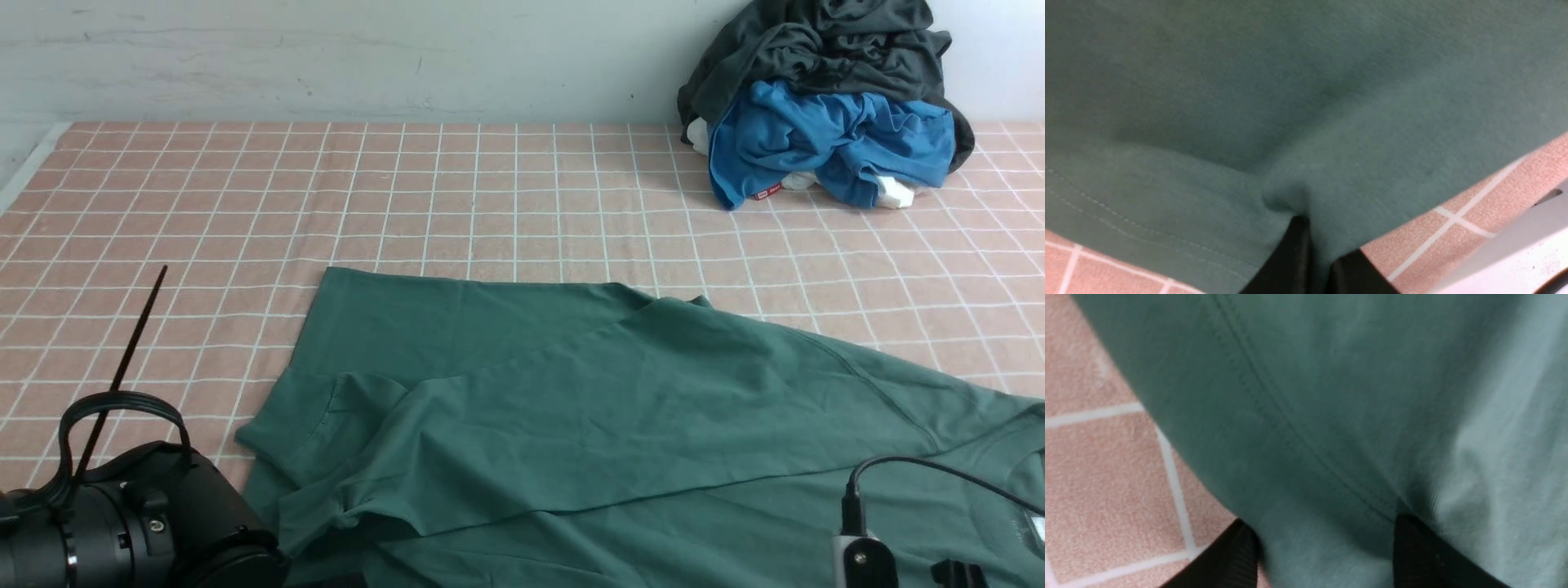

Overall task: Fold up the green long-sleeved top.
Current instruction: Use both arms simultaneously to clamp the lower edge of the clothing fabric, then use both arms to drag the lower edge of the fabric forward and fold it over the upper edge

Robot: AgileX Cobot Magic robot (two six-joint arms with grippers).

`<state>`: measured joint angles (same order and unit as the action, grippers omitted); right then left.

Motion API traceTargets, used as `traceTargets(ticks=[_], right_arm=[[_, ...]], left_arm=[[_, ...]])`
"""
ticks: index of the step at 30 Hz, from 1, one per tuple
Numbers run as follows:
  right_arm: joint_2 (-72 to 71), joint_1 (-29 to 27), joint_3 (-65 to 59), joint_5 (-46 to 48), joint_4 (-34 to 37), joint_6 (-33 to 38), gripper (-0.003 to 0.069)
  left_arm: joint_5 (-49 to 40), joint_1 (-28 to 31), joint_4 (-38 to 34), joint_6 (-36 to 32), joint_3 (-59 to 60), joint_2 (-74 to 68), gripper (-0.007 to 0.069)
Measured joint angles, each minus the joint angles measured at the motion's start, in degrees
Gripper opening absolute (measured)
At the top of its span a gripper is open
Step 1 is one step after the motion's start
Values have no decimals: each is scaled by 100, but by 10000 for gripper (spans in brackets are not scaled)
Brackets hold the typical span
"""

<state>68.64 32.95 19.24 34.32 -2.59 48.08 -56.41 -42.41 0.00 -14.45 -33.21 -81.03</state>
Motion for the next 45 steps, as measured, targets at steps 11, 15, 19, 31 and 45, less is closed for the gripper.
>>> traceTargets(ticks=[11, 15, 19, 31, 45], right_arm=[[221, 0, 34, 140, 71, 369, 281], [237, 0, 40, 209, 135, 438, 166], [254, 0, 106, 209, 117, 396, 22], [83, -381, 1755, 1970, 79, 201, 0], [1583, -2471, 4539, 2941, 1774, 1059, -1]], left_arm=[[0, 0, 0, 0, -10, 0, -4], [0, 0, 0, 0, -10, 0, -4], [0, 0, 0, 0, -10, 0, -4], [-779, 523, 208, 191, -860, 152, -4], [-1173, 2258, 465, -855, -4421, -901, 3]])
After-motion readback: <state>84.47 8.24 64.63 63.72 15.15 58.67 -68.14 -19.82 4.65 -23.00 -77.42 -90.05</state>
